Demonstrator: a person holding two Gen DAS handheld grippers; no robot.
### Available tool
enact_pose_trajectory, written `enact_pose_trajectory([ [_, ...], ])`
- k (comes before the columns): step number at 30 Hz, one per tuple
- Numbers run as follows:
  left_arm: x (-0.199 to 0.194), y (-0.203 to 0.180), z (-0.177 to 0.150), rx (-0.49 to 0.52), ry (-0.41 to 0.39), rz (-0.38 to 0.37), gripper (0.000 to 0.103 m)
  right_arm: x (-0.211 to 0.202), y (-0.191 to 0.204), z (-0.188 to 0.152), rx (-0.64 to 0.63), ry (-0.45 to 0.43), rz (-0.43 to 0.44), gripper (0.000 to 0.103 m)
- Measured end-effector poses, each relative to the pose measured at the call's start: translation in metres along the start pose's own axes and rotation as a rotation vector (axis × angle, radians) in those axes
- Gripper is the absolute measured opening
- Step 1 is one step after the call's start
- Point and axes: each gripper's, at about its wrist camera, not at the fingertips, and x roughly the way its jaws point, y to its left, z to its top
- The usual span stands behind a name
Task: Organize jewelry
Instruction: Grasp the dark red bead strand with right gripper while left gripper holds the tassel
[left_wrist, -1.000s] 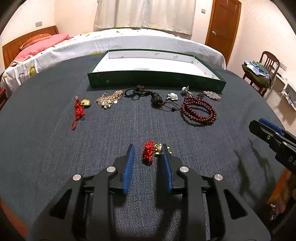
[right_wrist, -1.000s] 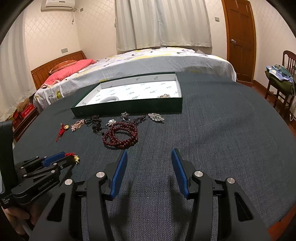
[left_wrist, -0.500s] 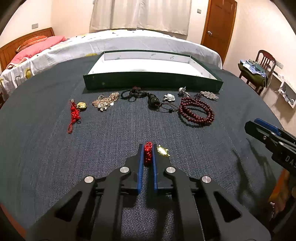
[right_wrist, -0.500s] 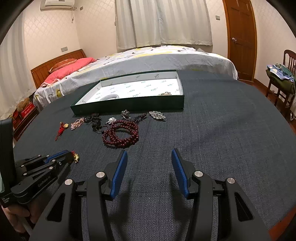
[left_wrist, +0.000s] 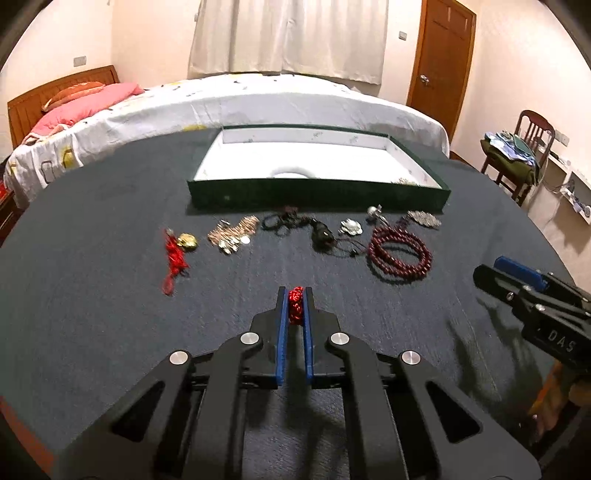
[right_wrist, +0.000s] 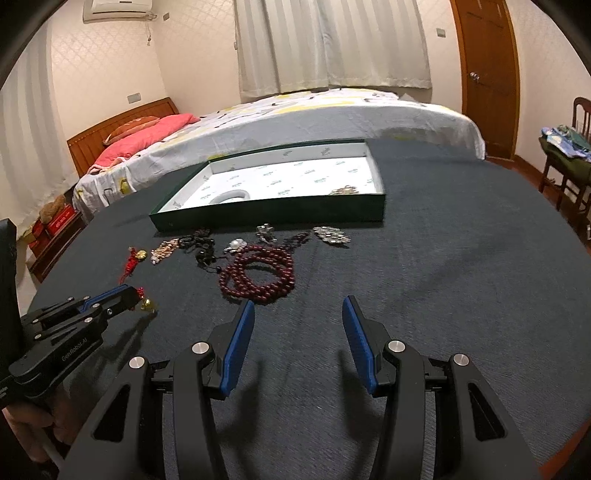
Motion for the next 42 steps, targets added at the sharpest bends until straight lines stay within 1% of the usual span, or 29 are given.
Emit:
enact_pose_trajectory([
  [1, 0.000, 0.003, 0.002, -0.006, -0.003, 0.005, 0.008, 0.002, 0.002, 0.002, 0.001, 0.001, 0.005, 0.058],
  [2, 0.000, 0.006, 0.004, -0.013, -0.005, 0.009, 0.008, 0.004, 0.004, 0.004, 0.001, -0.001, 0.008, 0.063],
  [4, 0.000, 0.012, 0.006, -0.026, -0.007, 0.017, 0.008, 0.009, 0.011, 0.008, -0.013, 0.000, 0.016, 0.065],
  [8, 0.002, 0.026, 0.011, -0.055, -0.010, 0.038, 0.008, 0.027, 0.023, 0.017, -0.043, 0.033, 0.022, 0.068],
  [14, 0.006, 0.042, 0.016, -0.075, -0.014, 0.070, 0.008, 0.053, 0.034, 0.029, -0.068, 0.082, 0.011, 0.072],
  [21, 0.012, 0.052, 0.016, -0.093, -0.004, 0.092, 0.008, 0.075, 0.035, 0.036, -0.090, 0.128, -0.023, 0.072],
  [27, 0.012, 0.054, 0.016, -0.100, -0.006, 0.097, 0.008, 0.086, 0.036, 0.034, -0.099, 0.169, -0.034, 0.072],
  [33, 0.013, 0.056, 0.016, -0.101, -0.001, 0.102, 0.008, 0.086, 0.037, 0.033, -0.109, 0.172, -0.048, 0.072],
  [34, 0.013, 0.056, 0.016, -0.101, 0.000, 0.104, 0.008, 0.085, 0.037, 0.032, -0.112, 0.172, -0.051, 0.072],
  [36, 0.014, 0.057, 0.016, -0.101, 0.001, 0.106, 0.008, 0.084, 0.037, 0.032, -0.118, 0.169, -0.070, 0.065],
  [38, 0.014, 0.057, 0.015, -0.101, 0.003, 0.110, 0.008, 0.081, 0.036, 0.031, -0.125, 0.166, -0.076, 0.050],
  [39, 0.014, 0.057, 0.015, -0.102, 0.004, 0.112, 0.008, 0.080, 0.035, 0.031, -0.129, 0.165, -0.077, 0.047],
  [41, 0.015, 0.057, 0.015, -0.103, 0.005, 0.115, 0.008, 0.078, 0.033, 0.030, -0.132, 0.162, -0.079, 0.032],
  [42, 0.015, 0.058, 0.014, -0.103, 0.005, 0.116, 0.008, 0.077, 0.031, 0.029, -0.128, 0.161, -0.072, 0.028],
])
